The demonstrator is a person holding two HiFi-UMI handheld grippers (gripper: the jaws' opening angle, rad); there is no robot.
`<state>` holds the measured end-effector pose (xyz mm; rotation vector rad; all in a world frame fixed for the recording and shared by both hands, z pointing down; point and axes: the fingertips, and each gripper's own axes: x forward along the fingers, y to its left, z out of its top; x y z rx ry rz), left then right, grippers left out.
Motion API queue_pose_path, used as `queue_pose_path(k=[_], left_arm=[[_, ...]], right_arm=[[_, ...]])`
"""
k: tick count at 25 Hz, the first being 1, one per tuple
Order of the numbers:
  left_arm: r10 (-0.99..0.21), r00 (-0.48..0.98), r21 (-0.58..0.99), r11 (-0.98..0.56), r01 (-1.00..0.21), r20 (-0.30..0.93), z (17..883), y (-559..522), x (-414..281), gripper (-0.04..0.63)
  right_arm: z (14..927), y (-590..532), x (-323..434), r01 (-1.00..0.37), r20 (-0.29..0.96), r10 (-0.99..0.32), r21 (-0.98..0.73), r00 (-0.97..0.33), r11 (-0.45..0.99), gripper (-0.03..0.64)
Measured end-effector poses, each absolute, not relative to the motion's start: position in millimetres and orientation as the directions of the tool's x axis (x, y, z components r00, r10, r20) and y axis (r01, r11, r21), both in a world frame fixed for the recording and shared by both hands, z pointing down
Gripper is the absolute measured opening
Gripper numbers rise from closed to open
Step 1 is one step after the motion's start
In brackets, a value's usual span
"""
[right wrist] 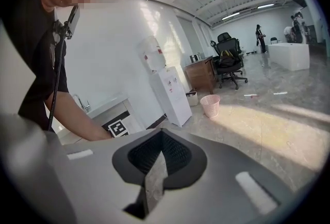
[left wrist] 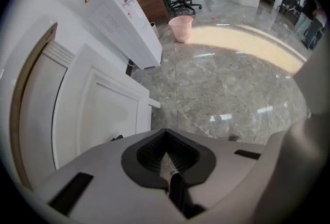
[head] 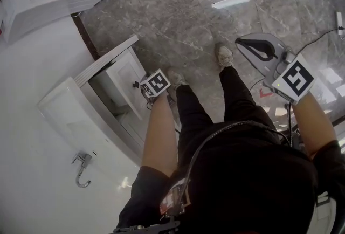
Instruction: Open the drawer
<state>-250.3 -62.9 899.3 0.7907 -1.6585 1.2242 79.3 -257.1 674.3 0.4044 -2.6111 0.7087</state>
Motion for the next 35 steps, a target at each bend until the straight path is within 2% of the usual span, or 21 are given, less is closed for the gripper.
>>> queue_pose_path(k=[8,11,14,18,19,21,23,35], left_arm=[[-0.076,-0.524,-0.493,0.244,-0.835,0.848,825,-72,-302,0.005],[-0.112,-0.538,-0.507,0.224,-0.832,0.835,790,-70,-318,0.097],[-0.079,-0.538,-0.500,0.278,-0.820,0.839,772,-55,-341,0.157],[-0.023,-0.472,-0.434,0.352,-0.829,0.882,780,-30,-355,0.181],[-0.028,-0.458,-0.422,0.340,-0.840,0.889,782,-31,-354,0.179],[-0.032,-0.424,-0.394,0.317,-0.863,0.905,786,-33,-350,0.127],[-0.030,-0.394,-0.367,0.304,-0.879,0.919,790,-36,-344,0.043],[-0.047,-0.215,-0.197,0.248,-0.949,0.976,795,-50,-308,0.043]], right_arm=[[671,-261,96,-0.379,0.436,-0.177,-0.436,-0.882,0.816,-0.003],[664,-263,92,-0.364,0.415,-0.173,-0.441,-0.893,0.820,-0.003],[655,-268,91,-0.359,0.404,-0.176,-0.439,-0.898,0.824,-0.003],[647,-275,98,-0.369,0.409,-0.186,-0.431,-0.893,0.824,-0.003],[646,-276,100,-0.371,0.412,-0.187,-0.430,-0.892,0.823,-0.003],[645,-276,101,-0.373,0.415,-0.188,-0.428,-0.890,0.823,-0.003],[644,-276,100,-0.371,0.417,-0.185,-0.426,-0.890,0.825,-0.003],[640,-278,99,-0.372,0.415,-0.185,-0.433,-0.891,0.821,-0.003]])
